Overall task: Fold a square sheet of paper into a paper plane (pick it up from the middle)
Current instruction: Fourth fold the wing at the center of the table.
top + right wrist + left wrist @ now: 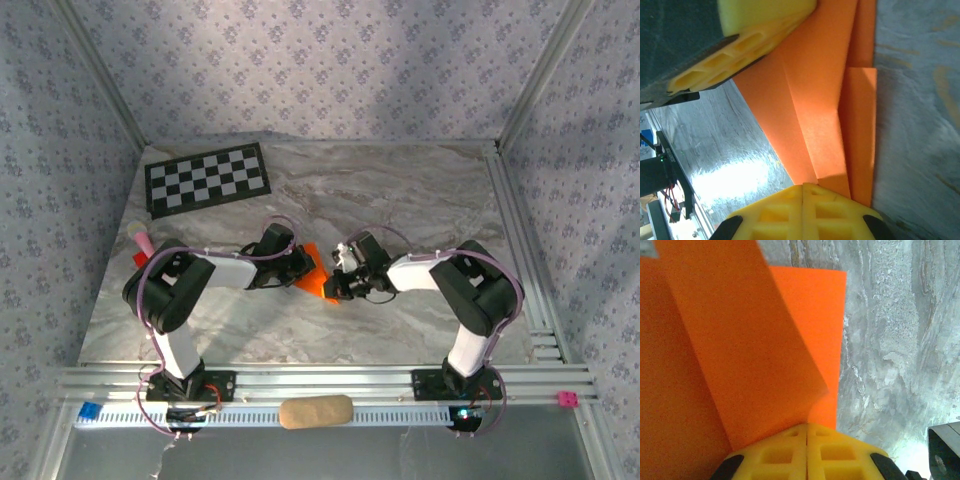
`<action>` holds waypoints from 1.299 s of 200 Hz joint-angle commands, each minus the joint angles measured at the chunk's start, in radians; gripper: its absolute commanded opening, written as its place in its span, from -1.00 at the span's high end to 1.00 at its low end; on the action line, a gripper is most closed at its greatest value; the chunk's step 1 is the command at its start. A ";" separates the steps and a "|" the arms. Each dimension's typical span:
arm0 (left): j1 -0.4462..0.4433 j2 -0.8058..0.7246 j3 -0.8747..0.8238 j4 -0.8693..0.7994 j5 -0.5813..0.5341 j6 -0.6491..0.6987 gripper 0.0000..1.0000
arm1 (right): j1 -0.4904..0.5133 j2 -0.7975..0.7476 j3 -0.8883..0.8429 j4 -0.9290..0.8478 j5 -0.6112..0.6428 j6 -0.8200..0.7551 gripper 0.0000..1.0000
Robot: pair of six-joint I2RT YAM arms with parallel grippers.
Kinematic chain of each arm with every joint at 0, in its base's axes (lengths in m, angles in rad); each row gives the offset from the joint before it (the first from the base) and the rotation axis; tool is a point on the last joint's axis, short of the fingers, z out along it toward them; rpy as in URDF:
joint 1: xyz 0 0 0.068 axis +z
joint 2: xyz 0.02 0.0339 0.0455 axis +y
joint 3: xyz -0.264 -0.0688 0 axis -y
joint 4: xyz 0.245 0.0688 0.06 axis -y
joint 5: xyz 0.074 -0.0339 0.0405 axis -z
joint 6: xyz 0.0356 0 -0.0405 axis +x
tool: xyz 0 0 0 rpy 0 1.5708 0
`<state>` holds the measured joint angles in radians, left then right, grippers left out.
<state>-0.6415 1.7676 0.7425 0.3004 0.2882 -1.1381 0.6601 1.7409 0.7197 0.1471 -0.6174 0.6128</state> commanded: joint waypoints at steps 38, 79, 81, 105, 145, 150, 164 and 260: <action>0.011 0.004 -0.021 -0.054 -0.038 0.008 0.82 | -0.013 -0.070 -0.096 -0.142 0.013 -0.023 0.93; 0.011 0.004 -0.020 -0.055 -0.040 0.006 0.83 | -0.030 -0.104 -0.157 -0.167 0.024 -0.048 0.93; 0.011 0.004 -0.020 -0.055 -0.040 0.005 0.83 | -0.031 -0.107 -0.160 -0.166 0.026 -0.048 0.93; 0.012 0.006 -0.019 -0.056 -0.038 0.006 0.82 | -0.042 -0.144 -0.176 -0.177 0.024 -0.053 0.93; 0.011 0.003 -0.020 -0.052 -0.037 0.004 0.83 | -0.047 -0.252 -0.131 -0.214 -0.003 -0.052 0.92; 0.010 0.003 -0.019 -0.053 -0.037 0.005 0.83 | -0.047 -0.263 -0.121 -0.217 -0.008 -0.051 0.92; 0.010 0.001 -0.020 -0.052 -0.037 0.006 0.82 | -0.047 -0.272 -0.085 -0.219 -0.024 -0.054 0.92; 0.003 0.012 -0.020 -0.042 -0.034 0.006 0.83 | -0.027 -0.003 0.149 -0.167 0.053 0.036 0.91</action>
<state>-0.6411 1.7676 0.7425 0.2970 0.2955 -1.1381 0.6243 1.6958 0.8303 -0.0120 -0.5968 0.6067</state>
